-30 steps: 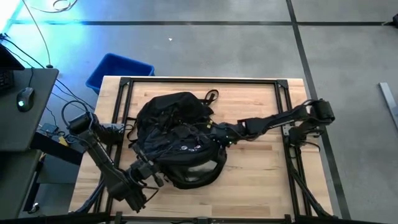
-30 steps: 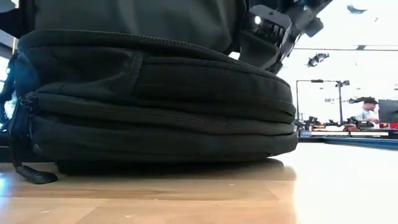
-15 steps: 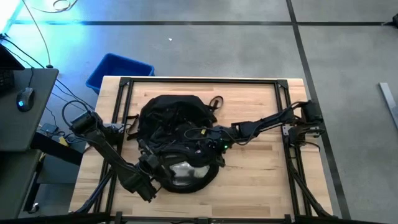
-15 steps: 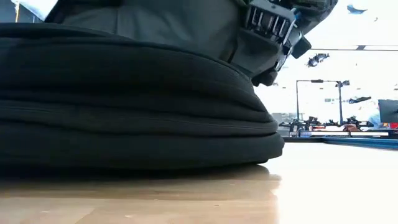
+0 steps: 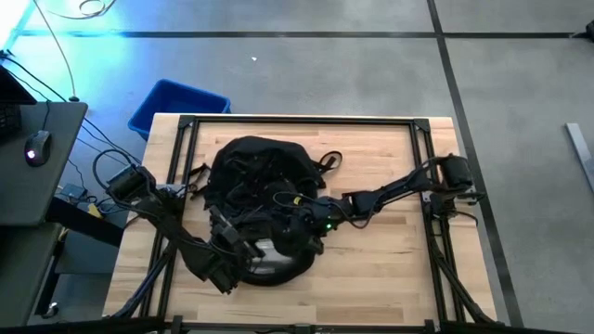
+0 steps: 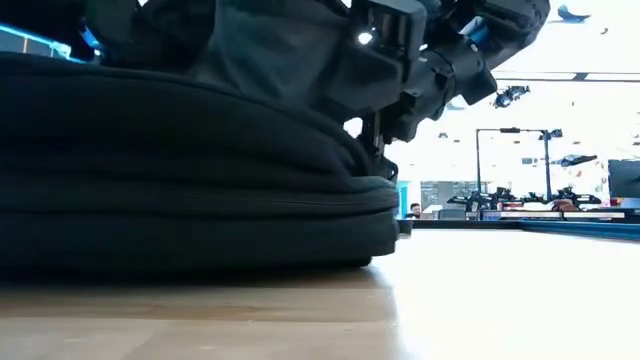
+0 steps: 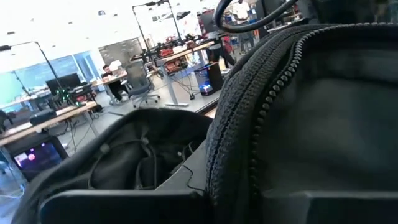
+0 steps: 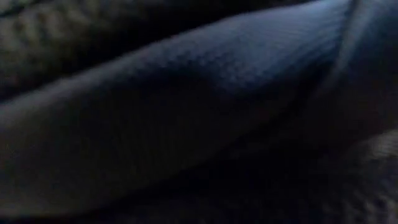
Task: Unpack backpack
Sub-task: Remove the blue cellphone from the black back pack
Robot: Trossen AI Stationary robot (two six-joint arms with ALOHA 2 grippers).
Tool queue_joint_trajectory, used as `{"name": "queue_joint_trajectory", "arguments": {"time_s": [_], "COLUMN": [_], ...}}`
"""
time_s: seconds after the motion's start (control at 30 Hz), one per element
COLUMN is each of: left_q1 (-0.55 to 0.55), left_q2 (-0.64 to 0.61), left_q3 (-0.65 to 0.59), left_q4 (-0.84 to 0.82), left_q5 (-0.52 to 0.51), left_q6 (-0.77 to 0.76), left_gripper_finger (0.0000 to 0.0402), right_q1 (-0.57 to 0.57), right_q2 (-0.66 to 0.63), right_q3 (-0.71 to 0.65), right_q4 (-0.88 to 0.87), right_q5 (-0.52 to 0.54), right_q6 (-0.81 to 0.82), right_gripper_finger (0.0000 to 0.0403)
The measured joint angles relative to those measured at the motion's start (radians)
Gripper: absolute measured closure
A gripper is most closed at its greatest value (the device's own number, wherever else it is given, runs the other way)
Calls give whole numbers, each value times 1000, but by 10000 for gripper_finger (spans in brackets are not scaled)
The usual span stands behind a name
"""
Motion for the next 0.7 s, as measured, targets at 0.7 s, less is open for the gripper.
{"name": "queue_joint_trajectory", "arguments": {"time_s": [0.7], "left_q1": [0], "left_q2": [-15], "left_q3": [-85], "left_q4": [218], "left_q5": [8], "left_q6": [124], "left_gripper_finger": [386], "right_q1": [36], "right_q2": [102], "right_q3": [176], "right_q4": [45], "right_q5": [-145], "right_q6": [-41], "right_gripper_finger": [147]}}
